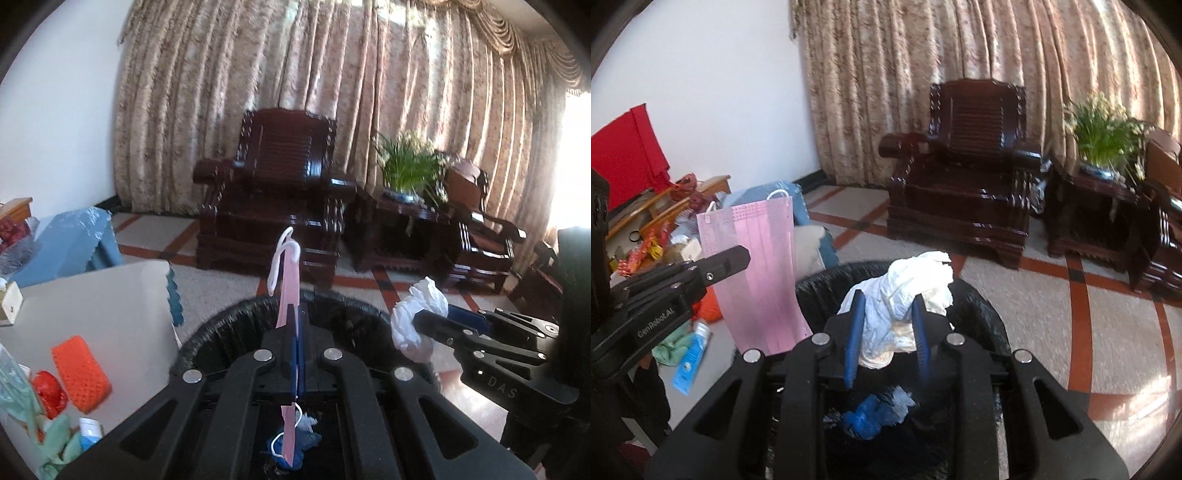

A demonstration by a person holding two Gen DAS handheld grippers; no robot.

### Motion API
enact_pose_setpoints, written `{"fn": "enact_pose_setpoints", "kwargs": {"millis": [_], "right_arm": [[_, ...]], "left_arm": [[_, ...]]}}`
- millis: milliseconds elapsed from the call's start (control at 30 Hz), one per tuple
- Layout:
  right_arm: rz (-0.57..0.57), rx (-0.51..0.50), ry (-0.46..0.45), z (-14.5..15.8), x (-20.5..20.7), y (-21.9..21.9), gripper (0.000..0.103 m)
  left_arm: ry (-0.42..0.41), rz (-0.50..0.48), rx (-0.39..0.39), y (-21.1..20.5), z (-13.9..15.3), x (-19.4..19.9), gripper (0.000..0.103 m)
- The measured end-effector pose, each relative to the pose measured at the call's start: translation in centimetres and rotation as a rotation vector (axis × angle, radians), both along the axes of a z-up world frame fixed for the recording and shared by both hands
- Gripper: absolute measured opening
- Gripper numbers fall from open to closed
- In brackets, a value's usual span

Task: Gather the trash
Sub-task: 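Carry the mask and tissue over the bin and open both tools to drop them, then move both open tools back over the remaining trash on the table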

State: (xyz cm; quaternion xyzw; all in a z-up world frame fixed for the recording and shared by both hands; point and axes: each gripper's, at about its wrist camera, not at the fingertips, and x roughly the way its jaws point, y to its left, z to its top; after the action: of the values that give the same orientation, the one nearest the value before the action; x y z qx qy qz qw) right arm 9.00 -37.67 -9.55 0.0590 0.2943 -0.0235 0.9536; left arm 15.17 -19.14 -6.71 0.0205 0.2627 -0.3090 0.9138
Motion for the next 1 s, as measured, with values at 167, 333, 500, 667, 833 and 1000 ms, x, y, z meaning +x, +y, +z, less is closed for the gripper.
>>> {"fn": "enact_pose_setpoints", "kwargs": {"millis": [167,333,500,667,833,1000], "right_arm": [[-0.031,-0.002,0.066,-2.4,0.8,-0.4,0.043],[-0.064,-0.010,0.083,-3.0,0.6,0.0,0.085],[-0.047,-0.008,0.048,-1.8,0.4,2.1,0.095],[0.021,0.014,0.005,-0.2,0.9,5.0,0.095],[0.122,0.029,-0.024,1.1,2.0,9.5,0.095],[0.235,0.039,-0.027,1.6,3.2,14.7,0.095]], "left_arm": [[0.046,0.000,0.027,0.0,-1.8,0.5,0.041],[0.066,0.046,0.023,1.6,-2.1,0.8,0.054],[0.009,0.121,0.037,4.2,-1.1,0.0,0.075],[-0.031,0.211,0.049,8.7,0.0,-0.5,0.082],[-0.048,0.328,0.059,14.3,0.7,-1.2,0.083],[-0.065,0.445,0.092,19.6,0.4,-2.3,0.084]]}}
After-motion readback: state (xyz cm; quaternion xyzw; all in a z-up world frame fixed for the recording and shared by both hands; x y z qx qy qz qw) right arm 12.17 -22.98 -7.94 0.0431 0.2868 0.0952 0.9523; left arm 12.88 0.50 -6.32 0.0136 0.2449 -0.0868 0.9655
